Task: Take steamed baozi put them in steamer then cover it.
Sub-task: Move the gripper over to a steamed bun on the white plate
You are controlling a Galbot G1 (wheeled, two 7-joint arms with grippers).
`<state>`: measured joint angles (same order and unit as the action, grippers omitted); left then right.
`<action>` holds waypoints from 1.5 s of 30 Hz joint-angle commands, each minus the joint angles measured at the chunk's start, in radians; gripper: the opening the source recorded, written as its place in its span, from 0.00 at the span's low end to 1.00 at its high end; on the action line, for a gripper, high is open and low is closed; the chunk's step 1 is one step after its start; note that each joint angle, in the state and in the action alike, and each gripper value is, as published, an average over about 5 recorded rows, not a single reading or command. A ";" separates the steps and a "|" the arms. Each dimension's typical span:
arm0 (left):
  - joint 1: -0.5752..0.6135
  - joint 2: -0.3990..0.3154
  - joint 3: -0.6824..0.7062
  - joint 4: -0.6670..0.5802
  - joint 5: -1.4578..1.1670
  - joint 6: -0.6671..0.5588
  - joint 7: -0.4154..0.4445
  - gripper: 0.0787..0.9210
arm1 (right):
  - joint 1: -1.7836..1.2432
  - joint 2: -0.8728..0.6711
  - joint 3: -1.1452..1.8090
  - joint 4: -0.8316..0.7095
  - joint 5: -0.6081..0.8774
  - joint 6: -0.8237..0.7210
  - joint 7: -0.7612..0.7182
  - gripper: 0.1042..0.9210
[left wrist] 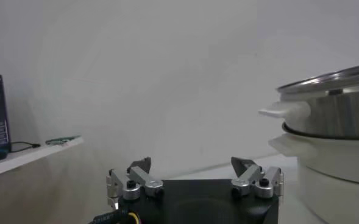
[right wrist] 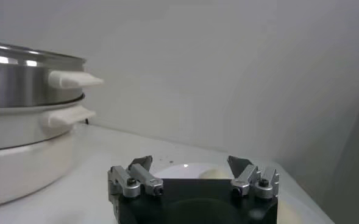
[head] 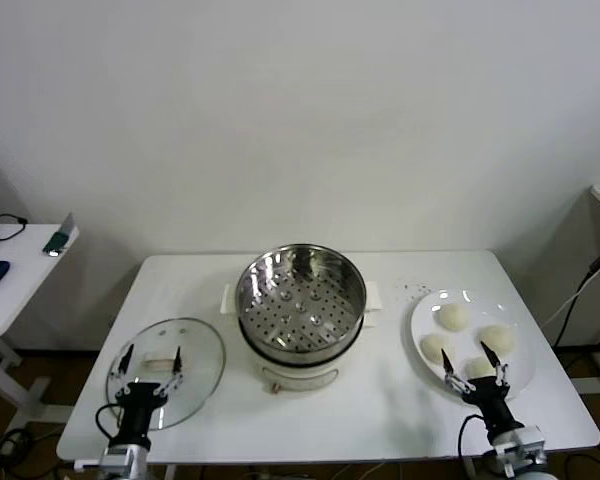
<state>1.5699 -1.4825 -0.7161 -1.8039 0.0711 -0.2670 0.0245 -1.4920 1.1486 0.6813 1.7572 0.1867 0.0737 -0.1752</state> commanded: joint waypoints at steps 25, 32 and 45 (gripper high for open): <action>-0.008 0.046 0.023 0.011 -0.008 0.011 -0.012 0.88 | 1.053 -0.724 -0.777 -0.467 -0.411 -0.215 -0.919 0.88; -0.008 0.054 0.017 0.009 -0.012 0.018 -0.013 0.88 | 1.481 -0.589 -1.268 -0.662 -0.445 -0.164 -0.972 0.88; -0.022 0.051 0.005 0.018 -0.017 0.032 -0.015 0.88 | 1.605 -0.307 -1.455 -0.960 -0.468 -0.125 -0.969 0.88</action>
<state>1.5545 -1.4283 -0.7073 -1.7874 0.0578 -0.2421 0.0101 -0.0470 0.7488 -0.6185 0.9427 -0.2575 -0.0643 -1.1053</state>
